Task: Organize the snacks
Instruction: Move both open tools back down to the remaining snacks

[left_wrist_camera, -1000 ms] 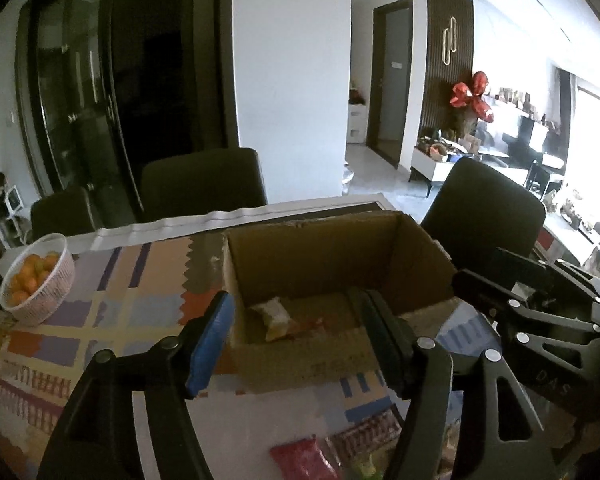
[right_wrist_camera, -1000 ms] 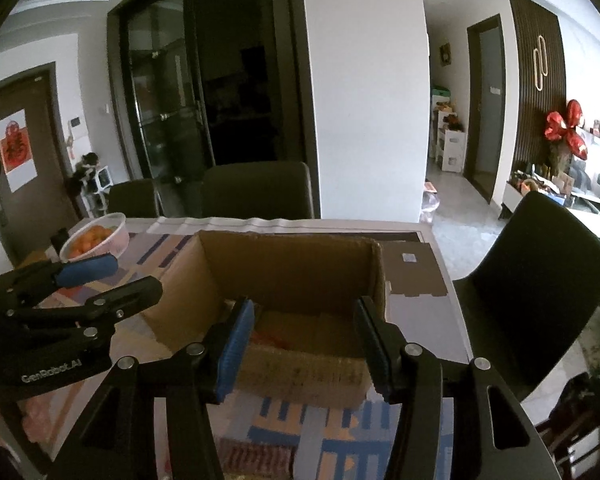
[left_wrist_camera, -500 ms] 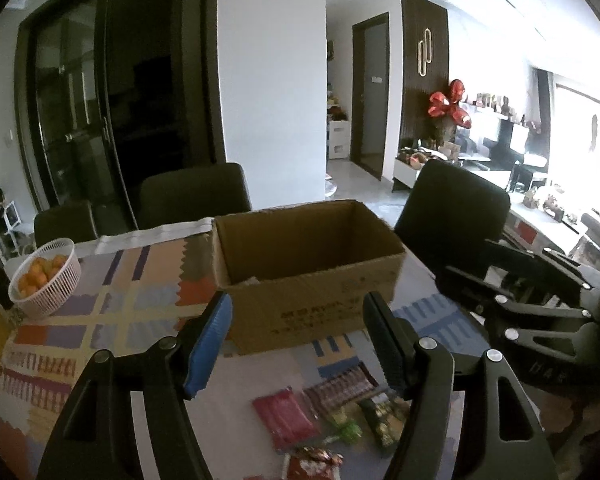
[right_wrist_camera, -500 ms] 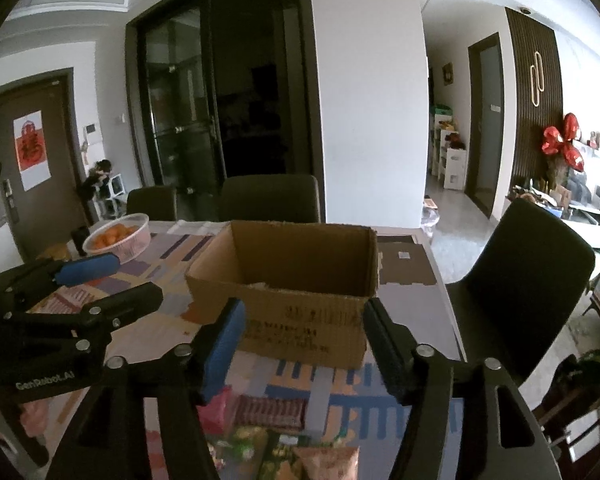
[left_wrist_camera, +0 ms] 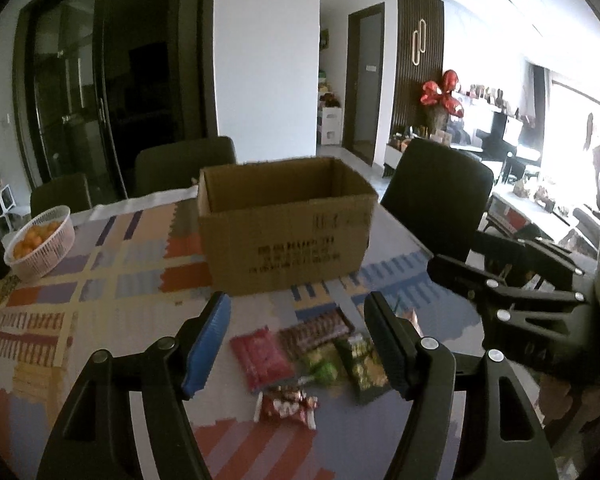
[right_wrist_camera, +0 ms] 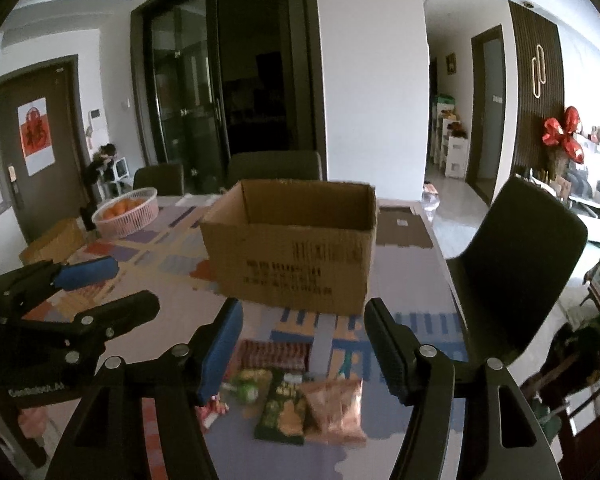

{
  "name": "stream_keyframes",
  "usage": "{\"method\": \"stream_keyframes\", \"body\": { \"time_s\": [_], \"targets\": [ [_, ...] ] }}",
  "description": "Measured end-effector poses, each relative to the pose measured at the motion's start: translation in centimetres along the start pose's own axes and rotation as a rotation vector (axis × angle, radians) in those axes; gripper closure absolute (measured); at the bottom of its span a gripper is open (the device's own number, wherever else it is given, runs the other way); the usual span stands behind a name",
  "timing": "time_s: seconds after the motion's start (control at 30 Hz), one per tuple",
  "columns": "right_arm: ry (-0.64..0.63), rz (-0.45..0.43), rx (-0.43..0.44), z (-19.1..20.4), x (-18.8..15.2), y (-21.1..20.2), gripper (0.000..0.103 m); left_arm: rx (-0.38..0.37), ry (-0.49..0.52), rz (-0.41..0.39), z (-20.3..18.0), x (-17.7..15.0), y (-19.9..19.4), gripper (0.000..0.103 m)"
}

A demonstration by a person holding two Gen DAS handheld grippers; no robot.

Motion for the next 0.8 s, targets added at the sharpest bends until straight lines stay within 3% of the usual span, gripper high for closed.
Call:
{"method": "stream_keyframes", "body": {
  "time_s": [0.4, 0.8],
  "targets": [
    [0.043, 0.118, 0.025, -0.2, -4.7, 0.5, 0.039, 0.048, 0.041, 0.007, -1.0, -4.9, -0.3, 0.034],
    [0.031, 0.184, -0.034, -0.4, -8.1, 1.4, 0.039, 0.041, 0.082, 0.050, -1.8, -8.0, 2.3, 0.036]
  ]
}}
Point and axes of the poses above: each gripper's, at about its wrist camera, not at the fingertips, and y roughly the way its jaws point, z to its left, x to its top, the point moved 3 cm from there along y, roughly the way its jaws point, and after that the axes turned 4 degrees about -y, right-handed, at the moved point
